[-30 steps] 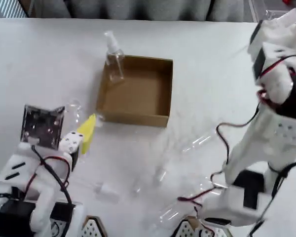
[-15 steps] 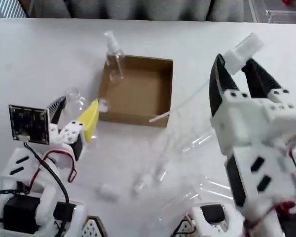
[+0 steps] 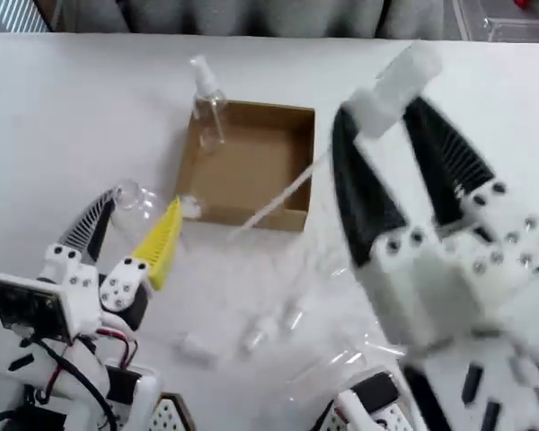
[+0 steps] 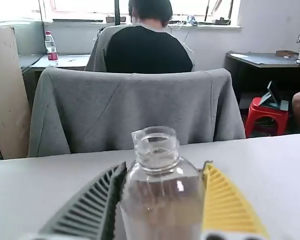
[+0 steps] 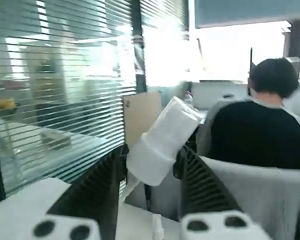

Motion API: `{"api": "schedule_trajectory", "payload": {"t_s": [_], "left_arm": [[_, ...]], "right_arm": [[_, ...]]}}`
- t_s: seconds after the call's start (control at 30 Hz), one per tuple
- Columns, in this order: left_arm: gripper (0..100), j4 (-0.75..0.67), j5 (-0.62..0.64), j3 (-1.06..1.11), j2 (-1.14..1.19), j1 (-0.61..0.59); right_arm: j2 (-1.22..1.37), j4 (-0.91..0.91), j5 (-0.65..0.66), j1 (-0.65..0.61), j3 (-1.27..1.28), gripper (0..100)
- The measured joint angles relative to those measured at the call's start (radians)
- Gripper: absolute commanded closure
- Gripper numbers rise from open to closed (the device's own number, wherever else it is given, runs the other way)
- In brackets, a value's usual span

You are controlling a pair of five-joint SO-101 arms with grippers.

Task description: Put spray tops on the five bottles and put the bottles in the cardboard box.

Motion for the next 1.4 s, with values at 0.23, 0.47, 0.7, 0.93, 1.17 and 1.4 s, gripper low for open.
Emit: {"api": "schedule_trajectory", "payload": {"t_s": [0.23,0.47,0.7,0.93,1.17,1.4], "left_arm": [[98,0.02,-0.008,0.005,-0.037,0.078],[98,0.137,-0.118,0.005,-0.117,0.239],[98,0.164,-0.123,0.074,-0.124,0.253],[98,0.164,-0.123,0.103,-0.124,0.253],[98,0.164,-0.123,0.103,-0.124,0.253],[98,0.164,-0.123,0.103,-0.124,0.253]], "right_arm": [[-0.114,-0.04,0.198,-0.238,0.163,98.1],[-0.112,-0.261,0.213,-0.25,0.287,98.1],[0.009,-0.324,0.213,-0.252,0.29,98.1],[0.084,-0.358,0.284,-0.252,0.29,98.1],[0.129,-0.358,0.331,-0.253,0.29,98.1],[0.129,-0.345,0.331,-0.253,0.29,98.1]]}}
